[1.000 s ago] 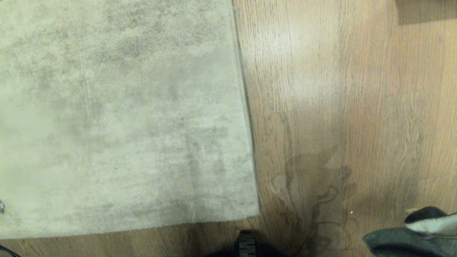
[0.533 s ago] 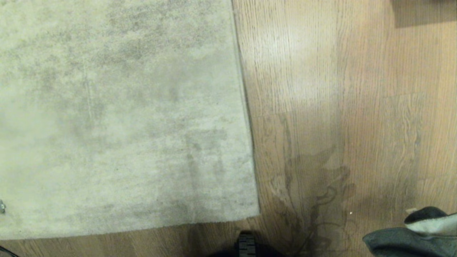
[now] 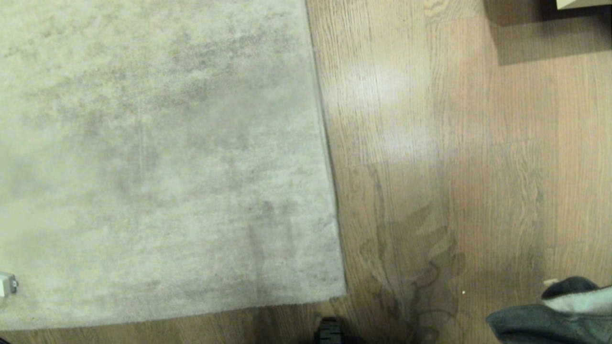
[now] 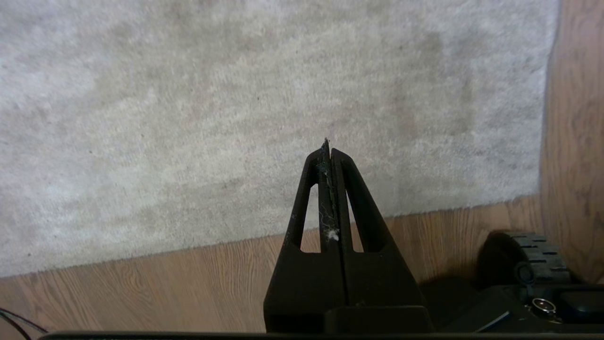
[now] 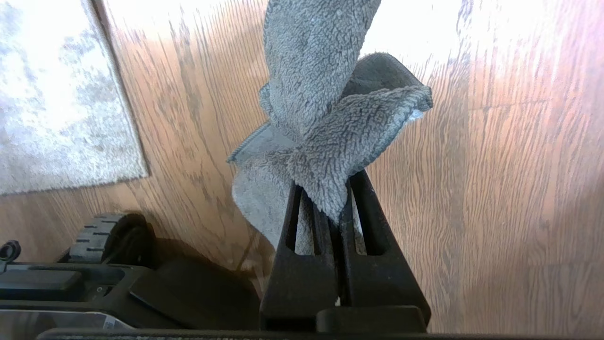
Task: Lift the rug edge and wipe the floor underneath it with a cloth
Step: Put down the rag
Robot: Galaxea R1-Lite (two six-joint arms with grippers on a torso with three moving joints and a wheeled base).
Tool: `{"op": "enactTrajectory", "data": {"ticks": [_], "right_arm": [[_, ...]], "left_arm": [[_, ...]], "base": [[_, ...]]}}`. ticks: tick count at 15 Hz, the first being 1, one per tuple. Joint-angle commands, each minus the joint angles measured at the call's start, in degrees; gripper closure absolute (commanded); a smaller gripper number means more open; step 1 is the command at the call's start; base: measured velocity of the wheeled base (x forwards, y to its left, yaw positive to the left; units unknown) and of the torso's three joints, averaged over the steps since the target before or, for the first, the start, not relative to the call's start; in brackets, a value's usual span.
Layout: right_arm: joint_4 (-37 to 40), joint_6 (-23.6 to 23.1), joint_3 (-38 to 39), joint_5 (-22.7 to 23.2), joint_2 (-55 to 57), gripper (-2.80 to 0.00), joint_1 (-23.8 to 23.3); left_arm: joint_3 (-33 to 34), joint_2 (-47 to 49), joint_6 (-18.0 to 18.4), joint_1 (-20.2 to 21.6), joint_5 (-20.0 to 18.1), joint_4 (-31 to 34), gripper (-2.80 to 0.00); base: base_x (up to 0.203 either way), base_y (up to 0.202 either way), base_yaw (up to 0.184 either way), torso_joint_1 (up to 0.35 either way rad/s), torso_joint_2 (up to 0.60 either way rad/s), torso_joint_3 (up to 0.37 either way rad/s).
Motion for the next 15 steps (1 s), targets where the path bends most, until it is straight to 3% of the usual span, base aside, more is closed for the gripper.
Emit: {"op": "enactTrajectory", "data": {"ticks": [1,15], "right_arm": [[0.01,-0.02,0.00,0.02,0.02,0.00,0.01],[0.01,-0.02,0.00,0.02,0.02,0.00,0.01]], "left_arm": [[0.00,-0.02,0.03,0.00,0.00,-0.02,0.00],[0.00,-0.02,0.11,0.00,0.00,-0.02,0.00]], "base": [[0.000,0.000,0.000,-0.002,0.00,0.203],[0.000,0.000,0.000,0.003,0.00,0.202]]}}
